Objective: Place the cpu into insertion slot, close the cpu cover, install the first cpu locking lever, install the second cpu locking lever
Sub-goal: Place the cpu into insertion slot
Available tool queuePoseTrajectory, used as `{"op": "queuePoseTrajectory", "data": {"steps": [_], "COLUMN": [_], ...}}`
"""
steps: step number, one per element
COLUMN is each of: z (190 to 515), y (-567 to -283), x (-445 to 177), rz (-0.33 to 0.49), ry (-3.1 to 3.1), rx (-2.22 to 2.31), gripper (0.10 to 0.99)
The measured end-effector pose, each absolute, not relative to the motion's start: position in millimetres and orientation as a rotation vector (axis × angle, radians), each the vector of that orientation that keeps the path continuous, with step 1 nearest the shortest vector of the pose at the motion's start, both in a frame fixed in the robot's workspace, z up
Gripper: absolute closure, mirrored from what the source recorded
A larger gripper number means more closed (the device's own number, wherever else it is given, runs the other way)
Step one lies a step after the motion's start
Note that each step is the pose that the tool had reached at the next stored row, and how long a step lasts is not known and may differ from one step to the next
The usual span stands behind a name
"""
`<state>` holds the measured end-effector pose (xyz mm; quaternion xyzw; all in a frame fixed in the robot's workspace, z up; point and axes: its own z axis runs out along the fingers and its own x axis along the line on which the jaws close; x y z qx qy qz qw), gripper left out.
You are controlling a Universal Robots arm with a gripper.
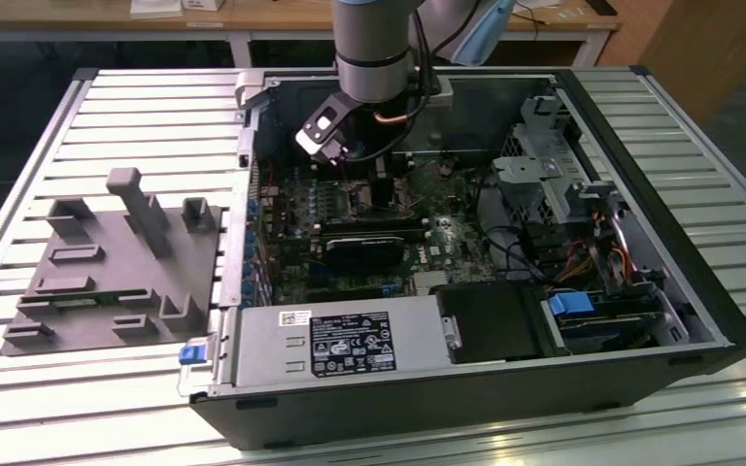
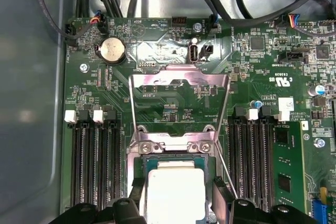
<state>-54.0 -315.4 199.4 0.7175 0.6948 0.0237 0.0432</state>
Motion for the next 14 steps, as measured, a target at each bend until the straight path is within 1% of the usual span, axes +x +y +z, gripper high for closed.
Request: {"op": "queuePoseTrajectory", "data": {"steps": [10, 11, 12, 13, 14], "z": [199.6, 199.6, 199.6, 199.6, 199.6], "y": [-315.4, -315.4, -315.4, -315.4, -315.4], "x": [-54.0, -54.1, -54.1, -54.1, -54.1], "rz": [0.072, 0.072, 0.072, 0.072, 0.072], "ry": [2.125, 2.125, 2.125, 2.125, 2.125], "rx": [2.194, 2.194, 2.194, 2.194, 2.194], "gripper": [0.478, 0.494, 0.557, 0.557, 0.616]}}
